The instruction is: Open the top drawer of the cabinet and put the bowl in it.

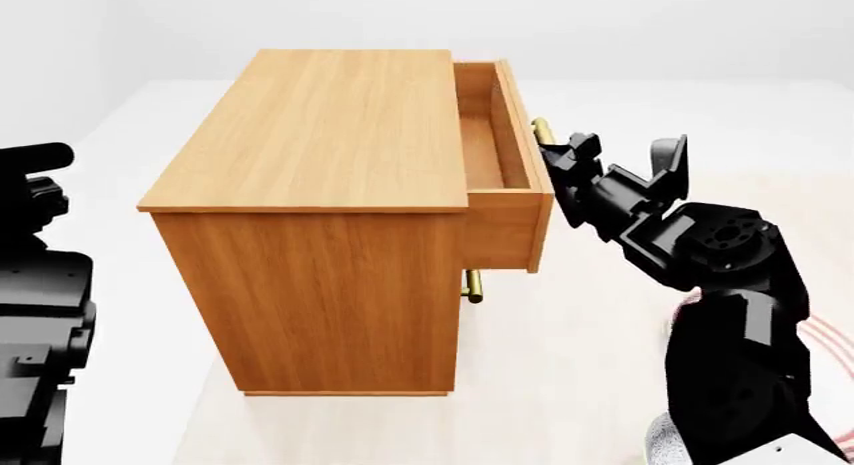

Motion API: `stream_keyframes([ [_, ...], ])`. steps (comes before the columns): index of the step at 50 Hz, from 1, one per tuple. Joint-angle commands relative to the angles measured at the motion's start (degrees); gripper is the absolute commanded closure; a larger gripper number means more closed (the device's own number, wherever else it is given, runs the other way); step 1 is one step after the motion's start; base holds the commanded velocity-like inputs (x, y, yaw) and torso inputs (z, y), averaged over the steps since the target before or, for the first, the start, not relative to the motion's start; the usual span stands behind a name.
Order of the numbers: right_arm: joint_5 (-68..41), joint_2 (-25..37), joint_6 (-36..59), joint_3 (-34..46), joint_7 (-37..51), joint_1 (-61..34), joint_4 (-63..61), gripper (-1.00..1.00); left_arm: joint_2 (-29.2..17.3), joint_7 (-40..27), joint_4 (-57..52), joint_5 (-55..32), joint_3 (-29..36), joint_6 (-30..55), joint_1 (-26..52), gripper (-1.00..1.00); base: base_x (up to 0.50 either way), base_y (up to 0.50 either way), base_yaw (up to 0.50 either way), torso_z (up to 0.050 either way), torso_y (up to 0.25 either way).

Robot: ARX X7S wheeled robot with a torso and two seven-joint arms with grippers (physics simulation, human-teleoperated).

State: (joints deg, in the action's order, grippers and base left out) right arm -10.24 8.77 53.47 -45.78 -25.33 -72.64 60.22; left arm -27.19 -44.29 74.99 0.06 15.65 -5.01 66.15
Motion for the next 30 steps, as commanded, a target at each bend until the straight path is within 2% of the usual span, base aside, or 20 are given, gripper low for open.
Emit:
stream_keyframes([
  [1,0.75,2.04,0.54,0.92,-0.02,0.21,-3.72,1.00,0.13,0.01,0.00,0.00,0.29,0.15,0.34,-1.00,0.00,0.00,0.00,0.000,0.000],
  [30,0.16,5.62,-2.88,-0.20,-0.04,-1.34,2.37,1.00,0.31,0.03,0.00,-0.01,0.70,-0.01,0.34,-1.00,0.00,0.00,0.00,0.000,0.000],
])
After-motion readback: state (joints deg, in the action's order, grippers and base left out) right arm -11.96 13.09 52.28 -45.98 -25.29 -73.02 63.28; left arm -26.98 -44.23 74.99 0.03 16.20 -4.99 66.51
